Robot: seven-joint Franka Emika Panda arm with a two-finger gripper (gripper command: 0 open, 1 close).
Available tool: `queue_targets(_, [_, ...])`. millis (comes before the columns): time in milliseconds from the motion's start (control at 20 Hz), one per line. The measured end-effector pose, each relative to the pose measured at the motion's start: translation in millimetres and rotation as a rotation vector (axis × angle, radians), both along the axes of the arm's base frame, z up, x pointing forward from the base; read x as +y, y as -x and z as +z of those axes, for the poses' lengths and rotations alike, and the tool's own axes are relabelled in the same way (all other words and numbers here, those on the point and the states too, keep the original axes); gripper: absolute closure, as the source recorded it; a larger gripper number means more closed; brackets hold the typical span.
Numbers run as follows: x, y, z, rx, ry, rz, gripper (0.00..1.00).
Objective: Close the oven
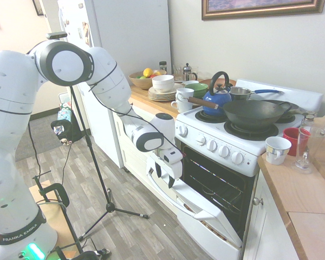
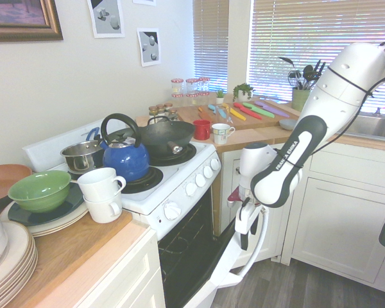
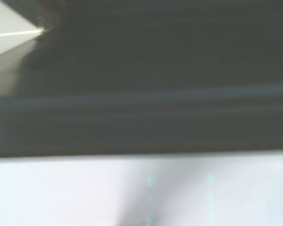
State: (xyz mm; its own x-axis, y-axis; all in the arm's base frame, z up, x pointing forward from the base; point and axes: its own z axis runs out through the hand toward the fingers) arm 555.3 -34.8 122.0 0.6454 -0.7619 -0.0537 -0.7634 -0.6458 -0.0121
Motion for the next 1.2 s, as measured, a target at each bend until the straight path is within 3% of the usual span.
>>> queue_targets(200, [0,-6,-21,0.012,0.002,0.002,0.00])
queue_targets(350, [14,-21,-20,-0.028,-0.008,0.009,0.00])
queue_targets(650, [55,-84,19,-0.128,-0.021,0.025,0.00])
queue_targets(800, [55,-107,50,-0.095,-0.037,0.000,0.00])
queue_targets(950, [6,-99,91,-0.016,-0.008,-0.032,0.00])
queue_targets(1050, [-49,-72,119,0.035,0.014,-0.025,0.00])
queue_targets(1200, [-109,-31,173,0.043,-0.006,0.070,0.00])
